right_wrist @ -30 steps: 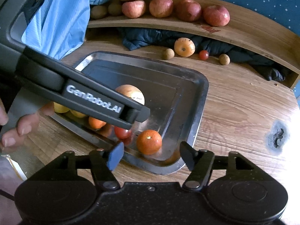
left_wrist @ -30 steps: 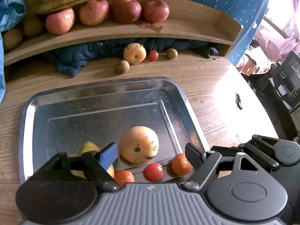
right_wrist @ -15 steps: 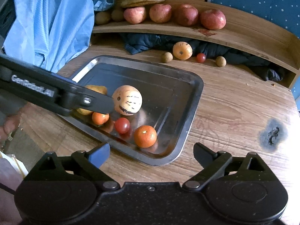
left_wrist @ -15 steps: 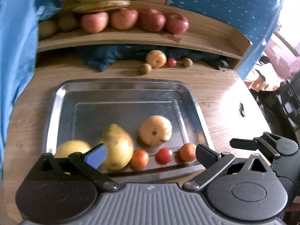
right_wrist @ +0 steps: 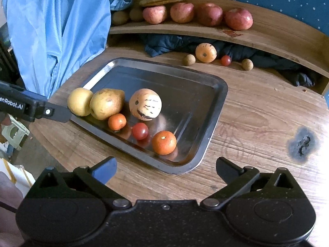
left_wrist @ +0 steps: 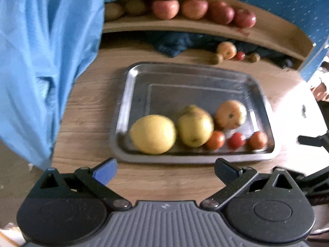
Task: Organize fruits
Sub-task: 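Move both open tools back toward the fruit under the shelf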
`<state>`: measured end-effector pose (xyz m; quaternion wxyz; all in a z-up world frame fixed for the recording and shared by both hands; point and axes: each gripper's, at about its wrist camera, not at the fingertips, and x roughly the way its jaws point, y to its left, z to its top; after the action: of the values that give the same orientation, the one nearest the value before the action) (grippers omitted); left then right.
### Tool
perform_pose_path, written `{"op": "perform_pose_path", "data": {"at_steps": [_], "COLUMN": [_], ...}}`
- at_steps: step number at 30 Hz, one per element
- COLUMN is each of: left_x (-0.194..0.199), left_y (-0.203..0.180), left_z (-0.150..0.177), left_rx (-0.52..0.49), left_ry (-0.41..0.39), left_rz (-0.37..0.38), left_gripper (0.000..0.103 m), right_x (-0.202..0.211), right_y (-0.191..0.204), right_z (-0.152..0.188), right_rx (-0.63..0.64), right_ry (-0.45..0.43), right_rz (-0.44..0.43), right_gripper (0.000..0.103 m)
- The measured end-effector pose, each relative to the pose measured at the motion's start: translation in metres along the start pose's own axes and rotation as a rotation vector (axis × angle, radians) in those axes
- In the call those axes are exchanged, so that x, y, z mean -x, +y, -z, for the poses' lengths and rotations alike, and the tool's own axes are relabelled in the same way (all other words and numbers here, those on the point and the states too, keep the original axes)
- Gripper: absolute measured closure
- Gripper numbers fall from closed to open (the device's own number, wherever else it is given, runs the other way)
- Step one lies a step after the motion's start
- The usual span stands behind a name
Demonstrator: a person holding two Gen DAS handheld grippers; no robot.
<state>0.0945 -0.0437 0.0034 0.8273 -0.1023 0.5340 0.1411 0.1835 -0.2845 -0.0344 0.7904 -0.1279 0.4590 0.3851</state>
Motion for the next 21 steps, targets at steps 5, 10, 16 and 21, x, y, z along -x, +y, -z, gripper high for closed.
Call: {"op": "perform_pose_path", "data": {"at_steps": [5,10,16,21], "left_x": [0.005,0.009,0.000,-0.008], "left_y": [0.007,0.007,-0.001,-0.011], "left_z": [-0.002,-0.010,-0.029,-0.049], "left_rx": [-0.026,-0.053,-0.102,-0.126], "left_ry": [0.010,-0.006,-0.020,-0.032], "left_rz": [-0.078,-0.097,-0.092,-0.068], "left_gripper": [0.000,0.000,0.000,0.000], "right_x": [-0.002,-0.002,-0.007,-0.009], "right_y": [-0.001,-0.001,-0.002,-0.009], "right_z": [-0.004,-0.010,-0.018,-0.028], "right_rx": [0.010,0.007,-0.004,-0.030], "right_ry": [0.012,0.004,-0.008,-0.014], "right_rz": [0.017,0.019,0.028,0.048], "right_gripper": [0.001,0.001,0.001,0.001]}}
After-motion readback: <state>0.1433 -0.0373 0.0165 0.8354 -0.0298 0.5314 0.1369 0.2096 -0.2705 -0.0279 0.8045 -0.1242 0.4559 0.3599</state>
